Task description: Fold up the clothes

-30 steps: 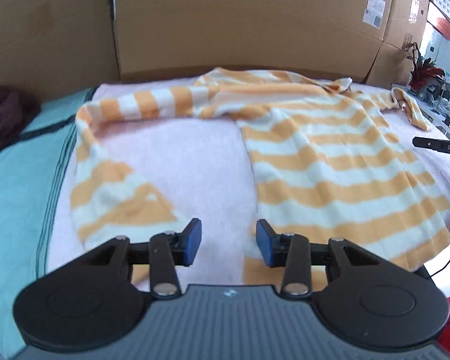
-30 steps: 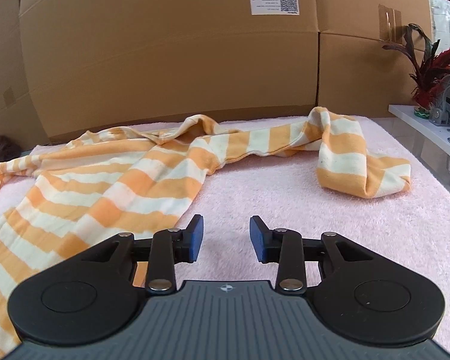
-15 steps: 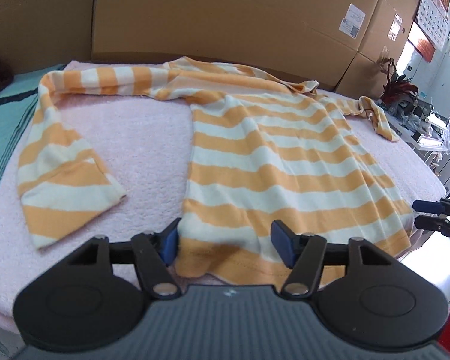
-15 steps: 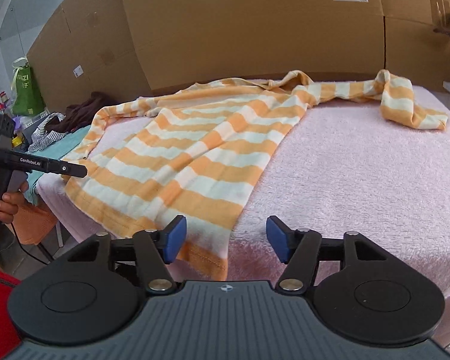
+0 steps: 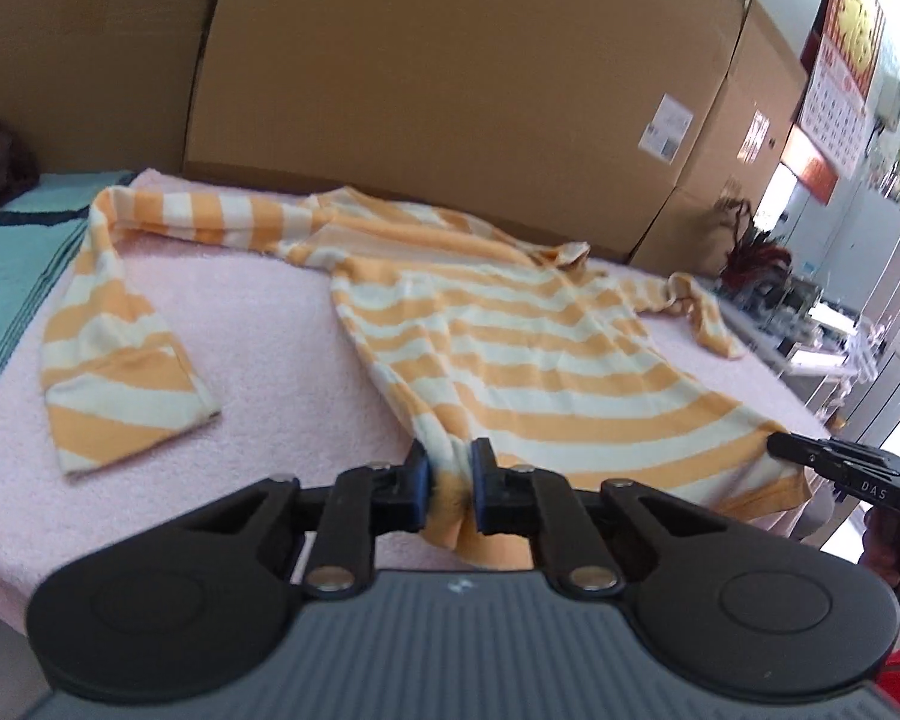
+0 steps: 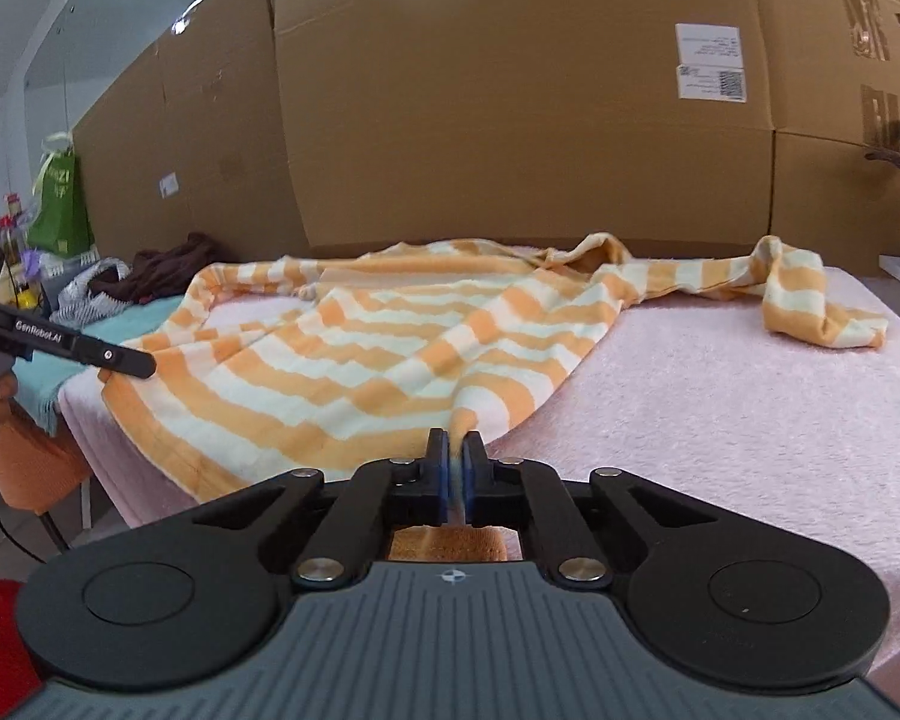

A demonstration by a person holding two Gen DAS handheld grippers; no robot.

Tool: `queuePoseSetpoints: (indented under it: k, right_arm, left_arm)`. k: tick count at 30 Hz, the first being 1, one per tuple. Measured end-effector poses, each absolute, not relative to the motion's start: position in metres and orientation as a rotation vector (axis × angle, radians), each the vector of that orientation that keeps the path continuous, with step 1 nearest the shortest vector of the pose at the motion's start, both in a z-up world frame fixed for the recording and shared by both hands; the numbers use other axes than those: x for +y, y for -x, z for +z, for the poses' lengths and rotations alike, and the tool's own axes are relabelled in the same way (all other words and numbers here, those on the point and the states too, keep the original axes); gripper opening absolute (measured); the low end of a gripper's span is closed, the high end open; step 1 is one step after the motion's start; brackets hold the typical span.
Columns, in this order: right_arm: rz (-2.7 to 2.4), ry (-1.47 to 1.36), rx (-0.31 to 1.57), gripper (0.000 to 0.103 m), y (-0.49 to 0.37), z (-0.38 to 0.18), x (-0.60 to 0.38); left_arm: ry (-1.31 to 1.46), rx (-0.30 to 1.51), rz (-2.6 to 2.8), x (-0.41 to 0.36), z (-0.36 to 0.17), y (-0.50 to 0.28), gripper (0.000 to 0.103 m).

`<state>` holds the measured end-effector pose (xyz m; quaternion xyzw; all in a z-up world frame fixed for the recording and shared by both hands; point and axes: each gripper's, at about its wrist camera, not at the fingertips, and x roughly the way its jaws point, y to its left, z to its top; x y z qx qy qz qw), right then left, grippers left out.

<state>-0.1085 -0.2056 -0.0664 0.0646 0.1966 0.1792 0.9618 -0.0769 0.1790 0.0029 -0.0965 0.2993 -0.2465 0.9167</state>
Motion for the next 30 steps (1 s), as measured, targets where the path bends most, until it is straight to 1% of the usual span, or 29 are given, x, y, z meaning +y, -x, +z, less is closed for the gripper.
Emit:
queuePoseSetpoints:
  k: [5, 7, 9, 12, 13, 14, 18, 19, 21, 22, 23, 24, 26, 27, 28, 29, 30]
  right_arm:
    - [0.350, -0.250, 0.341, 0.005, 0.128, -0.037, -0.246]
    - [0.340, -0.241, 0.349, 0.005, 0.133, -0.036, -0.251]
    - [0.319, -0.234, 0.380, 0.005, 0.133, -0.043, -0.254]
    - [0.297, -0.227, 0.482, 0.005, 0.125, -0.064, -0.254]
    - [0.298, -0.219, 0.514, 0.005, 0.122, -0.070, -0.253]
    - [0.303, -0.205, 0.522, 0.005, 0.123, -0.070, -0.252]
    - [0.324, -0.149, 0.556, 0.006, 0.124, -0.074, -0.247]
    - [0.329, -0.135, 0.564, 0.006, 0.124, -0.074, -0.245]
    - [0.317, -0.160, 0.546, 0.008, 0.123, -0.071, -0.251]
    - [0.304, -0.190, 0.528, 0.014, 0.121, -0.069, -0.256]
    - [0.291, -0.223, 0.520, 0.019, 0.117, -0.068, -0.260]
    - [0.277, -0.243, 0.524, 0.027, 0.112, -0.069, -0.262]
    - [0.248, -0.253, 0.553, 0.030, 0.102, -0.075, -0.262]
    - [0.246, -0.260, 0.568, 0.030, 0.098, -0.079, -0.261]
    - [0.250, -0.271, 0.574, 0.030, 0.095, -0.083, -0.260]
    - [0.252, -0.273, 0.558, 0.029, 0.096, -0.084, -0.258]
    - [0.262, -0.263, 0.557, 0.021, 0.095, -0.084, -0.256]
  left_arm:
    - [0.228, 0.554, -0.573, 0.181, 0.026, 0.108, 0.007]
    - [0.220, 0.575, -0.589, 0.177, 0.020, 0.114, 0.007]
    - [0.199, 0.612, -0.589, 0.173, 0.010, 0.117, 0.007]
    - [0.165, 0.691, -0.521, 0.174, -0.012, 0.109, 0.006]
    - [0.174, 0.727, -0.492, 0.177, -0.017, 0.103, 0.001]
    - [0.190, 0.756, -0.466, 0.183, -0.021, 0.097, 0.001]
    - [0.168, 0.731, -0.427, 0.190, -0.013, 0.087, 0.002]
    - [0.148, 0.726, -0.429, 0.186, -0.012, 0.084, 0.003]
    - [0.110, 0.714, -0.435, 0.177, -0.010, 0.078, 0.016]
    - [0.092, 0.709, -0.438, 0.173, -0.009, 0.075, 0.032]
    - [0.091, 0.716, -0.445, 0.168, -0.012, 0.071, 0.045]
    - [0.089, 0.724, -0.451, 0.163, -0.014, 0.067, 0.048]
    - [0.085, 0.739, -0.464, 0.154, -0.019, 0.059, 0.048]
    - [0.069, 0.743, -0.459, 0.149, -0.022, 0.056, 0.045]
    - [0.042, 0.735, -0.454, 0.145, -0.022, 0.056, 0.037]
    - [0.016, 0.727, -0.449, 0.142, -0.023, 0.055, 0.032]
    - [-0.006, 0.729, -0.448, 0.141, -0.023, 0.054, 0.026]
